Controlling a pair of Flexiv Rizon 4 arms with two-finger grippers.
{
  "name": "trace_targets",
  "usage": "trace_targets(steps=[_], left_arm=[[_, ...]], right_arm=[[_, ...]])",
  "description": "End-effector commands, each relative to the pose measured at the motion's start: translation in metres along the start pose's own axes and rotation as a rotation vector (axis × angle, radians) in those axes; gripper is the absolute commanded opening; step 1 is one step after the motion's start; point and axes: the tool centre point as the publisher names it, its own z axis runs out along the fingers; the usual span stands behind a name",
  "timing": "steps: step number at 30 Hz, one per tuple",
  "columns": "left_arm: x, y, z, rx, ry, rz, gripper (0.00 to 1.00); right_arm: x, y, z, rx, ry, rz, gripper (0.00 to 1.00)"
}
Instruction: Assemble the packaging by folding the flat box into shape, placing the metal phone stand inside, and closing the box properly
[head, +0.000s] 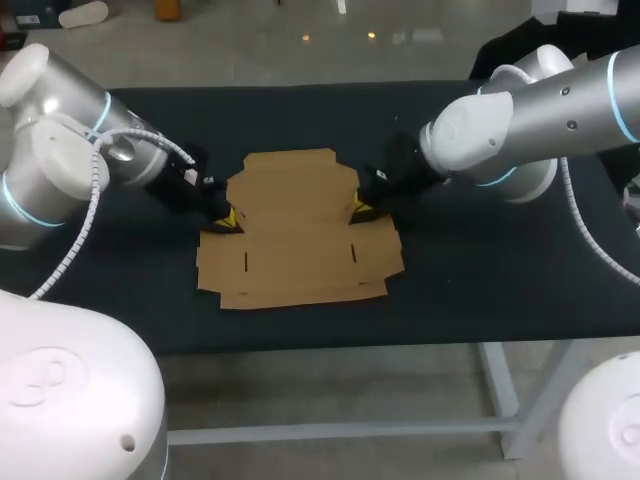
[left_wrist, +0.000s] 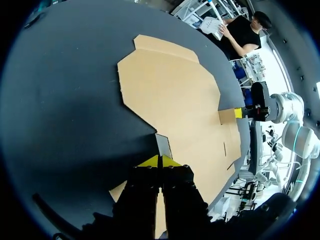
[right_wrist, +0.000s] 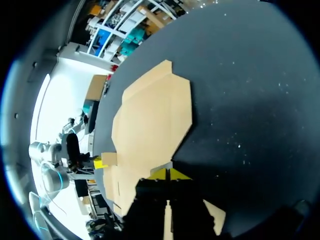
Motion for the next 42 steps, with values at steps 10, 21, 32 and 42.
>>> trace_targets(steps=[10,21,32,42], left_arm=[[0.008,-0.006,0.007,0.01,-0.071,0.0,0.0],[0.014,-0.008,0.01,0.007,-0.091,0.017,0.0],[0.02,-0.012,0.014,0.008,-0.122,0.048,0.0],[0.023,-0.014,0.019,0.013,-0.14,0.093,0.0]], right_arm=[[0.011,-0.009,0.001,-0.029,-0.1,0.019,0.0],[0.012,-0.009,0.005,-0.029,-0.134,0.032,0.0],[0.011,-0.008,0.008,-0.025,-0.149,0.037,0.0],[0.009,-0.003,0.009,-0.019,-0.16,0.043,0.0]])
